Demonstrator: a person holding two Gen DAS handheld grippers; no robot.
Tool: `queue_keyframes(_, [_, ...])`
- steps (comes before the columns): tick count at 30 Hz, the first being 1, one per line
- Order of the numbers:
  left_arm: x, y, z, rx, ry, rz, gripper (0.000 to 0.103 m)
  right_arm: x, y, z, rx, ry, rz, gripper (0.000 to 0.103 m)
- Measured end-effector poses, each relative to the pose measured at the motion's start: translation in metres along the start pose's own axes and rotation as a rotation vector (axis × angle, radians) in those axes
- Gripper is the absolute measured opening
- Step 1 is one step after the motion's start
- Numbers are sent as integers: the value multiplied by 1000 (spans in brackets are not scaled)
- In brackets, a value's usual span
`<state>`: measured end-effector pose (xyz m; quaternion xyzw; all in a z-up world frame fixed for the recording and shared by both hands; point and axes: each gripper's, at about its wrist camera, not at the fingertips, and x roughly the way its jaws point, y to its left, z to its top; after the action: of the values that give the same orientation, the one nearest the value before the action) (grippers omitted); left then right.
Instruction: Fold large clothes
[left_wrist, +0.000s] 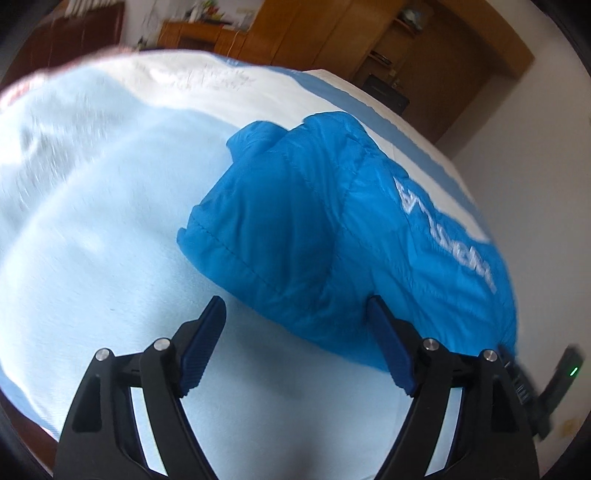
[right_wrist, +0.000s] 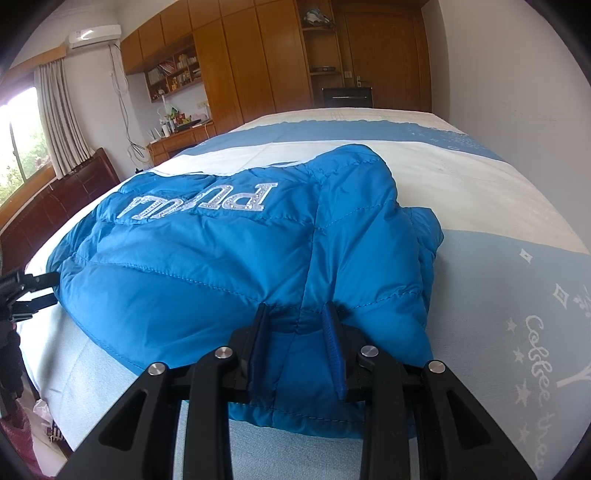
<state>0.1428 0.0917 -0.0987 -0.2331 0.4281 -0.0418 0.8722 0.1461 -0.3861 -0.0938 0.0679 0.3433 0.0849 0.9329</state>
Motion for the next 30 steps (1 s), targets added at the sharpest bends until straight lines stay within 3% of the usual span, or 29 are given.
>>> queue_keyframes(7, [20,30,18,-203,7,-161,78,0,0,0,0,0,0,30])
queue_keyframes(14, [31,50,23,-339,-3,-257,46,1,0,0,0,2,-1,30])
queue_keyframes(18, [17,35,14,-282,-60,-218,35,1,1,0,-4,6,-8,30])
queue_keyframes(21, [20,41,12,-279,-51,-214,35,3,-1,2,-7,7,-8,30])
queue_keyframes(25, [35,58,7,-318,-14,-278,36,5,0,3,-21,8,-19,30])
queue_keyframes(30, [38,56,4,-289,-18,-270,36,8,0,2,-26,11,-22,30])
